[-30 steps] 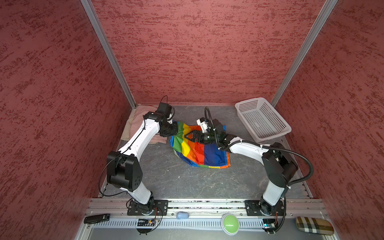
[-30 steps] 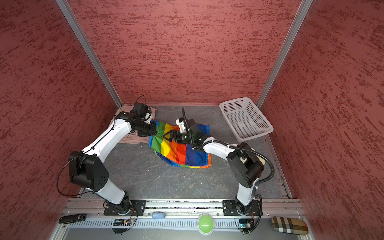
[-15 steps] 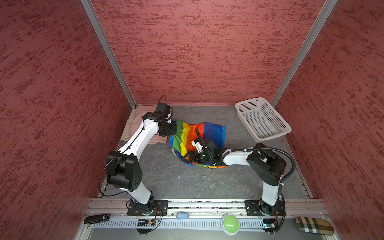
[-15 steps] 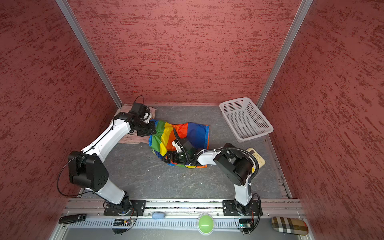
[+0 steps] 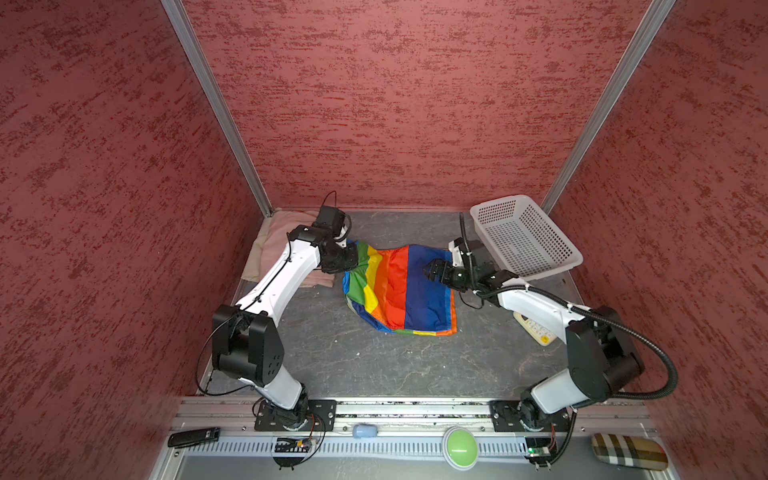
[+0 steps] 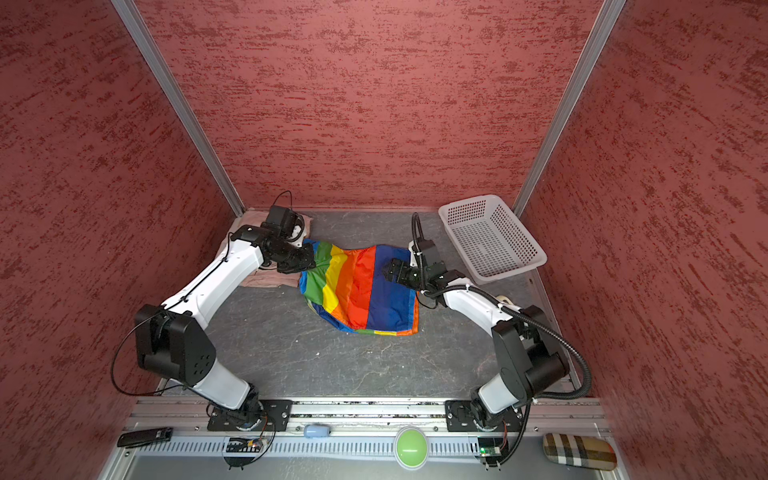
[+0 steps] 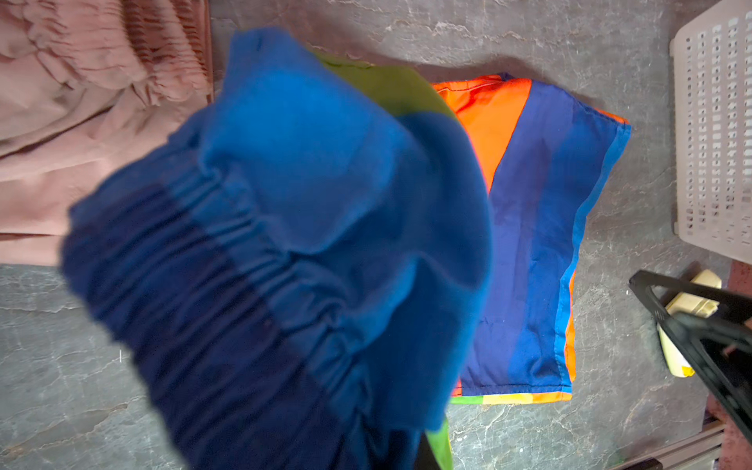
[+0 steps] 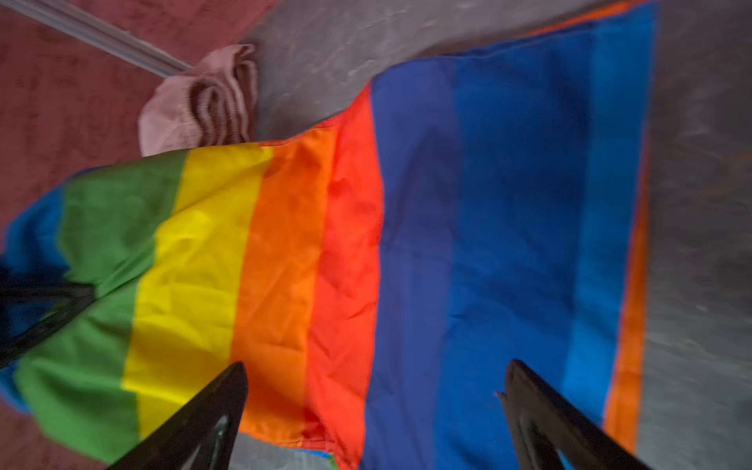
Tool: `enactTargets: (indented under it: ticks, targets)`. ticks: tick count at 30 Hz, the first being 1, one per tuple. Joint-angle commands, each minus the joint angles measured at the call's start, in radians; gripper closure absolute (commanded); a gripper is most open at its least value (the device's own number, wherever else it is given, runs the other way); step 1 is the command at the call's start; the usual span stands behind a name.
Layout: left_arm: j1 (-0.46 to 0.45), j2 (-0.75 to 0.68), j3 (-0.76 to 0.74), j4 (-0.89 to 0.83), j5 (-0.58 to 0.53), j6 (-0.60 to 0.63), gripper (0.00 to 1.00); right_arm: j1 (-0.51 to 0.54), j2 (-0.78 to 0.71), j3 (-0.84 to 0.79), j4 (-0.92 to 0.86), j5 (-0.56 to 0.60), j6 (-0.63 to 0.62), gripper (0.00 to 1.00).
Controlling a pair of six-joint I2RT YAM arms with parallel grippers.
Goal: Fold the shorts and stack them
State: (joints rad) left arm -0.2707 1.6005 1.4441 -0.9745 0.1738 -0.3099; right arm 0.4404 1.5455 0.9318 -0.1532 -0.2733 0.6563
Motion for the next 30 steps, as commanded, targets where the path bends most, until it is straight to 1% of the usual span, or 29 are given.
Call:
enactTargets:
  ticks: [1, 5, 9, 16, 22, 30]
  targets:
    - [-0.031, -0.01, 0.049, -0.007, -0.028, -0.005, 1.0, -0.012, 0.019, -0.054, -0.099, 0.046, -0.056, 0.01]
    - [-0.076, 0.013, 0.087, -0.038, -0.075, 0.001, 1.0, -0.02, 0.036, -0.092, -0.095, 0.095, -0.07, 0.01]
    - [-0.092, 0.024, 0.104, -0.056, -0.099, 0.007, 1.0, -0.022, 0.077, -0.121, -0.076, 0.12, -0.082, 0.01]
    - [-0.147, 0.049, 0.128, -0.083, -0.149, 0.006, 1.0, -0.02, 0.141, -0.145, -0.002, 0.082, -0.063, 0.02]
    - [-0.238, 0.127, 0.183, -0.098, -0.183, -0.008, 1.0, -0.017, 0.151, -0.141, 0.017, 0.065, -0.053, 0.03]
    - [-0.341, 0.241, 0.305, -0.115, -0.168, -0.031, 1.0, 0.0, 0.184, -0.121, 0.029, 0.056, -0.047, 0.04]
